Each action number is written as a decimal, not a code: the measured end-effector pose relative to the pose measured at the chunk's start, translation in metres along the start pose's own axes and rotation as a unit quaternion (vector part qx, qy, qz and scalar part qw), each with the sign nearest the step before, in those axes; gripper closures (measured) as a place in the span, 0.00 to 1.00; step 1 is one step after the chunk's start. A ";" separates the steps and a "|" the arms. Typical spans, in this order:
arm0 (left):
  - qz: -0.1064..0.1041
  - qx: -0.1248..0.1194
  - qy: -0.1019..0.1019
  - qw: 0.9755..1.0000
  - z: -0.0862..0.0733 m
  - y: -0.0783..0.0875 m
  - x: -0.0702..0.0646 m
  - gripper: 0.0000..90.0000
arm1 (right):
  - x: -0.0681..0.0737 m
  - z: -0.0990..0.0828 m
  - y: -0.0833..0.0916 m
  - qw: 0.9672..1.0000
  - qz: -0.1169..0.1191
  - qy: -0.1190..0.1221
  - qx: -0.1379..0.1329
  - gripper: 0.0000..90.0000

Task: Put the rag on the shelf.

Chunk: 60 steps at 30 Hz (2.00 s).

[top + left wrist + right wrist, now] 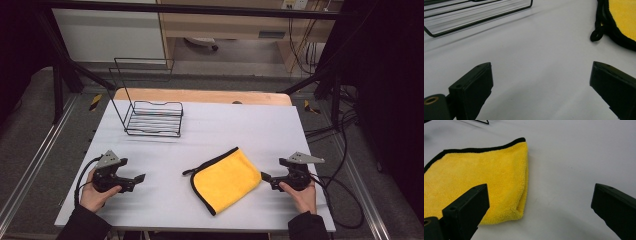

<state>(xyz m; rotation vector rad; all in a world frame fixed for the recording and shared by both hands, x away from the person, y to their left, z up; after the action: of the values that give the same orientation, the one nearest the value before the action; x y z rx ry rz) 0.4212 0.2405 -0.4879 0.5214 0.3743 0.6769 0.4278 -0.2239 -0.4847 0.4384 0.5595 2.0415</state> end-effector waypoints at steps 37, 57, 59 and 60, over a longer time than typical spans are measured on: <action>-0.033 0.040 -0.032 0.998 0.036 -0.046 -0.055 0.13 | 0.004 -0.006 -0.004 1.000 -0.005 0.016 0.018 0.03; -0.070 0.084 -0.046 0.993 0.067 -0.112 -0.096 0.33 | 0.004 -0.007 -0.005 0.999 -0.008 0.018 0.025 0.03; -0.069 0.094 -0.048 0.992 0.069 -0.124 -0.099 0.37 | 0.003 -0.007 -0.005 0.999 -0.008 0.020 0.026 0.03; -0.069 0.094 -0.048 0.992 0.069 -0.124 -0.099 0.39 | 0.004 -0.008 -0.005 0.999 -0.007 0.019 0.026 0.03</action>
<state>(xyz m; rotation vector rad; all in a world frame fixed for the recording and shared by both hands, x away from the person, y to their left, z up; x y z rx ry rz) 0.4443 0.0696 -0.4870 0.6971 0.3829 0.4829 0.4257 -0.2201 -0.4934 0.4266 0.6384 2.0280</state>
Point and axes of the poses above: each handheld gripper's, and its own axes: y roughly backward along the jaws, z roughly out of its top, x roughly to its left, the point moved 9 cm from there along -y, roughly forward along the jaws, and after that the axes turned 8 degrees about -z, right-handed, at the moved point
